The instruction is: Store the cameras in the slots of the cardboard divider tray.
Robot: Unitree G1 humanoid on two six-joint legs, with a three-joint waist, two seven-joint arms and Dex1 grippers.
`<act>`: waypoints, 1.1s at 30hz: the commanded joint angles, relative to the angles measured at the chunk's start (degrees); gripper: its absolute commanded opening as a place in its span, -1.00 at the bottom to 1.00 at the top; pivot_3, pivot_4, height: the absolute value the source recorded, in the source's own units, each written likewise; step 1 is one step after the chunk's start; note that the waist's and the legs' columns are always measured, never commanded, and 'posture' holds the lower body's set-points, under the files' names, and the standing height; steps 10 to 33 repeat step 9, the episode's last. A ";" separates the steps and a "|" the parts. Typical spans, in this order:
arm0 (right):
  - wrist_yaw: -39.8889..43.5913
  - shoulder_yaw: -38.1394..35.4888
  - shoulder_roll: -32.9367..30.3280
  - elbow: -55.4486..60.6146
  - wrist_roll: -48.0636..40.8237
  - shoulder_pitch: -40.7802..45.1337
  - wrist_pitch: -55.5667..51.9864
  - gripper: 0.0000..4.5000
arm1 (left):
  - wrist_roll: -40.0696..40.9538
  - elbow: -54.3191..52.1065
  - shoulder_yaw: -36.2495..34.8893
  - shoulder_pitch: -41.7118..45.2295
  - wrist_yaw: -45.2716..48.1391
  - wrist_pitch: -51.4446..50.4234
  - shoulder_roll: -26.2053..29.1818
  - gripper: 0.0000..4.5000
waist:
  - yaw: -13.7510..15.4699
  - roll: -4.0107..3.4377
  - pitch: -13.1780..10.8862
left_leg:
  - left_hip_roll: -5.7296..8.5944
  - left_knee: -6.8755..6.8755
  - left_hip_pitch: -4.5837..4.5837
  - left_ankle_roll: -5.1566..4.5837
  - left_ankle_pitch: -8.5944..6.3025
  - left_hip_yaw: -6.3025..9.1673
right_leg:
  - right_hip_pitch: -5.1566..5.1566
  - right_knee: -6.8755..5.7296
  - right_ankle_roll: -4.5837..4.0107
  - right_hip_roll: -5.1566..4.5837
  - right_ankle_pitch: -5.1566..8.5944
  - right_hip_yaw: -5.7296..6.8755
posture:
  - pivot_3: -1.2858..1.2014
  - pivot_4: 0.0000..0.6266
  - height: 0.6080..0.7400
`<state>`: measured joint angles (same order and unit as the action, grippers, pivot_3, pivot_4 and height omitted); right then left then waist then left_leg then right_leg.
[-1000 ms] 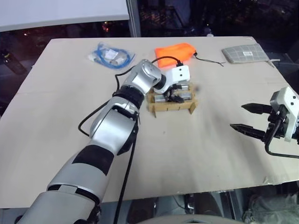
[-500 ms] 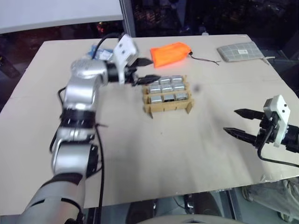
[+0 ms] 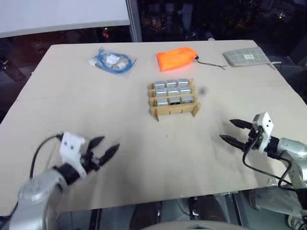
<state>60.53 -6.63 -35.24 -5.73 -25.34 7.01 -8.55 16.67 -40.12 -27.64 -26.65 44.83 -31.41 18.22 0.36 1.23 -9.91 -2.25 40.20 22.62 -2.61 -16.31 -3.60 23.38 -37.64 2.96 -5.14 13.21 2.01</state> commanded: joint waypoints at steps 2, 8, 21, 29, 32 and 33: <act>3.71 -0.20 -0.75 -4.48 1.67 1.11 5.31 1.00 | 0.08 -1.76 2.77 -5.40 -5.00 9.22 -6.11 0.46 | 0.45 0.01 0.00 | 0.01 0.00 -0.01 0.00 0.00 0.02 | 0.02 -0.04 -0.01 0.05 0.00 0.03 | 0.03 -0.52 1.00; 4.99 -0.23 -0.14 -7.00 2.43 2.40 7.01 1.00 | 0.97 0.26 5.71 -6.49 -6.78 16.50 -7.24 0.46 | 0.30 -0.09 0.06 | -0.01 0.01 0.01 0.00 0.00 0.01 | 0.11 -0.07 -0.05 0.21 0.00 -0.05 | 0.03 -0.52 1.00; 5.10 -0.24 -0.05 -7.21 2.47 2.53 7.17 1.00 | 1.45 0.42 5.99 -6.50 -6.89 17.02 -7.05 0.46 | 0.30 -0.09 0.06 | -0.01 0.01 0.02 0.00 0.00 -0.02 | 0.12 -0.06 -0.05 0.21 -0.01 -0.09 | 0.03 -0.52 1.00; 5.10 -0.24 -0.05 -7.21 2.47 2.53 7.17 1.00 | 1.45 0.42 5.99 -6.50 -6.89 17.02 -7.05 0.46 | 0.30 -0.09 0.06 | -0.01 0.01 0.02 0.00 0.00 -0.02 | 0.12 -0.06 -0.05 0.21 -0.01 -0.09 | 0.03 -0.52 1.00; 5.10 -0.24 -0.05 -7.21 2.47 2.53 7.17 1.00 | 1.45 0.42 5.99 -6.50 -6.89 17.02 -7.05 0.46 | 0.30 -0.09 0.06 | -0.01 0.01 0.02 0.00 0.00 -0.02 | 0.12 -0.06 -0.05 0.21 -0.01 -0.09 | 0.03 -0.52 1.00; 5.10 -0.24 -0.05 -7.21 2.47 2.53 7.17 1.00 | 1.45 0.42 5.99 -6.50 -6.89 17.02 -7.05 0.46 | 0.30 -0.09 0.06 | -0.01 0.01 0.02 0.00 0.00 -0.02 | 0.12 -0.06 -0.05 0.21 -0.01 -0.09 | 0.03 -0.52 1.00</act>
